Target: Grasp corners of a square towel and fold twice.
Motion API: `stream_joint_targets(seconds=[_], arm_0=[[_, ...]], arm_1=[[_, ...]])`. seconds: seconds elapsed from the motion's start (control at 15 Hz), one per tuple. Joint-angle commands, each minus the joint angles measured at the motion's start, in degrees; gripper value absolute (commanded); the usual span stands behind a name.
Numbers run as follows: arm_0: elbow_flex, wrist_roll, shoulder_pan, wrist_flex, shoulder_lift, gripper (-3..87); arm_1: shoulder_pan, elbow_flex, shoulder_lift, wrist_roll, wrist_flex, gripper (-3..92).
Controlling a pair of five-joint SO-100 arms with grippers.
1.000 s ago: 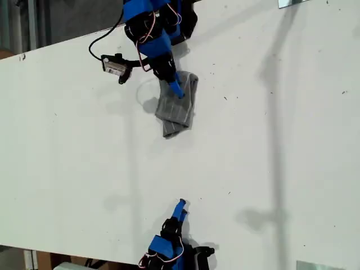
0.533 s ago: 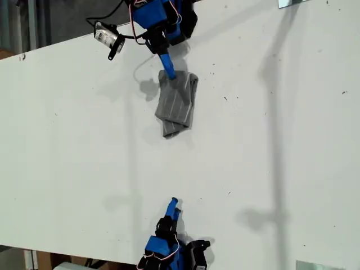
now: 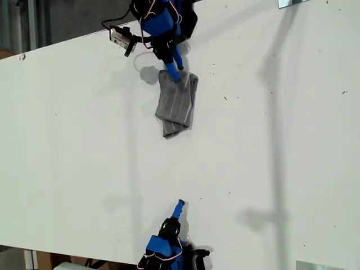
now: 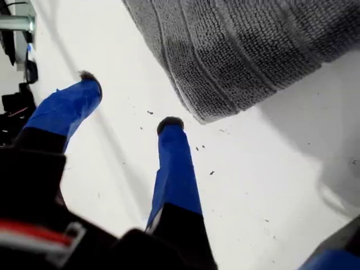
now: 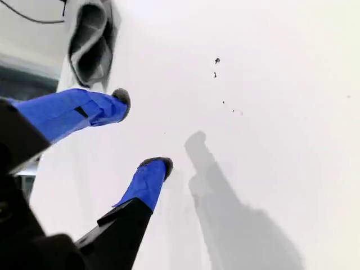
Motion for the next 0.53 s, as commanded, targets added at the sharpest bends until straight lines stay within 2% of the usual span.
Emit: stream_joint_targets(seconds=[0.0, 0.2, 0.47], arm_0=[[0.3, 1.5, 0.1, -0.4, 0.2, 18.6], [0.3, 1.5, 0.1, -0.4, 0.2, 17.3], [0.3, 1.5, 0.1, -0.4, 0.2, 17.3]], arm_1=[[0.2, -1.3, 0.0, -0.9, 1.6, 25.2], [-3.3, -1.3, 0.0, -0.9, 1.6, 25.0], [-3.7, -1.3, 0.0, -0.9, 1.6, 24.9]])
